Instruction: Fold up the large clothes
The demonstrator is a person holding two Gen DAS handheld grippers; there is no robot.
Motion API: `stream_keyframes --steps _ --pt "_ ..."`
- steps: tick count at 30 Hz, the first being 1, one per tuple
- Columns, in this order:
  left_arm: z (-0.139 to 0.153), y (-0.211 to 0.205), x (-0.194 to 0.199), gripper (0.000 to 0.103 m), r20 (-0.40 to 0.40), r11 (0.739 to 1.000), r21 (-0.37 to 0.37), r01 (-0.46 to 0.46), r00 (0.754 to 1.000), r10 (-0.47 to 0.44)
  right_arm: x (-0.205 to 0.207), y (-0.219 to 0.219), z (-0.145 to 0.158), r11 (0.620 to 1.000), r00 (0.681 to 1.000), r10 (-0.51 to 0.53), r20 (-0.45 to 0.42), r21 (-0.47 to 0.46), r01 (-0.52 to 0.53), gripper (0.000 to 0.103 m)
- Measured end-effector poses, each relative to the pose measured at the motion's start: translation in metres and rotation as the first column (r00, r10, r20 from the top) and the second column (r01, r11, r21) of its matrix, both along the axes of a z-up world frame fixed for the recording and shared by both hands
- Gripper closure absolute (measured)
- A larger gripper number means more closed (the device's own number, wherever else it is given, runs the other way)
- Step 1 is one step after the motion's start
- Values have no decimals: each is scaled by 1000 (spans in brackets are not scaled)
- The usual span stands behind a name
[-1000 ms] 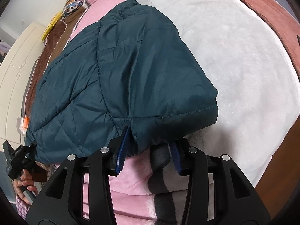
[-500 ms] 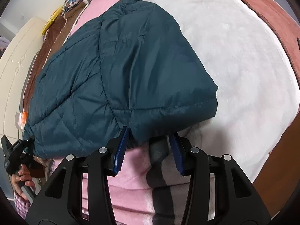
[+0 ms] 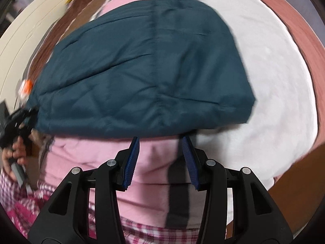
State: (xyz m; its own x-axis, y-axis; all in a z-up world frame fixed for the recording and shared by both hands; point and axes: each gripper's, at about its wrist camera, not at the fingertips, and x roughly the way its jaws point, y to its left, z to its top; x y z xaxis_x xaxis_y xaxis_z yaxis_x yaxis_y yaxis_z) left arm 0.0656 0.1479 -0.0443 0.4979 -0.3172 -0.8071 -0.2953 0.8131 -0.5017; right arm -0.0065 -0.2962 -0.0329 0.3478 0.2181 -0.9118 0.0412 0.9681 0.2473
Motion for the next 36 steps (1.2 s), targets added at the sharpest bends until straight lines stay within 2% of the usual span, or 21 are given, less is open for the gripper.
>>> stream_keyframes --steps 1,3,5,9,13,17,22,24,26,28,30,36 --pt "-1 0 0 57 0 1000 -5 1 1000 -1 1 6 4 999 1000 23 14 21 -24 59" --pt "-2 1 1 53 -1 1000 -12 -1 1000 1 2 16 12 997 998 50 46 53 -53 70" --pt "-4 3 1 51 0 1000 -27 -9 1000 9 9 28 22 993 993 80 89 77 -87 75" --pt "-5 4 1 51 17 999 -43 -14 1000 15 42 53 40 988 980 121 158 72 -133 90" --pt "-2 1 -3 64 62 1000 -24 1 998 1 89 86 60 982 961 162 225 59 -180 92" --pt "0 0 -7 66 79 1000 -2 19 997 -18 135 113 65 977 951 188 245 54 -208 92" --pt "2 3 -8 66 78 1000 -7 22 997 -21 191 151 51 979 955 200 220 -11 -202 92" --pt "2 5 -9 66 78 1000 -13 23 997 -22 206 151 41 982 962 189 199 -41 -184 92" --pt "4 2 -8 66 79 1000 -19 23 997 -22 229 151 20 987 977 160 140 -52 -154 92" --pt "6 4 -8 66 87 999 -29 28 996 -26 244 147 -5 992 990 120 78 -37 -117 98" --pt "9 4 -8 66 102 999 -35 36 994 -32 254 140 -21 996 995 89 37 5 -89 99" --pt "16 0 -6 66 132 998 -29 52 990 -48 264 139 -37 996 996 91 -3 21 -91 101"
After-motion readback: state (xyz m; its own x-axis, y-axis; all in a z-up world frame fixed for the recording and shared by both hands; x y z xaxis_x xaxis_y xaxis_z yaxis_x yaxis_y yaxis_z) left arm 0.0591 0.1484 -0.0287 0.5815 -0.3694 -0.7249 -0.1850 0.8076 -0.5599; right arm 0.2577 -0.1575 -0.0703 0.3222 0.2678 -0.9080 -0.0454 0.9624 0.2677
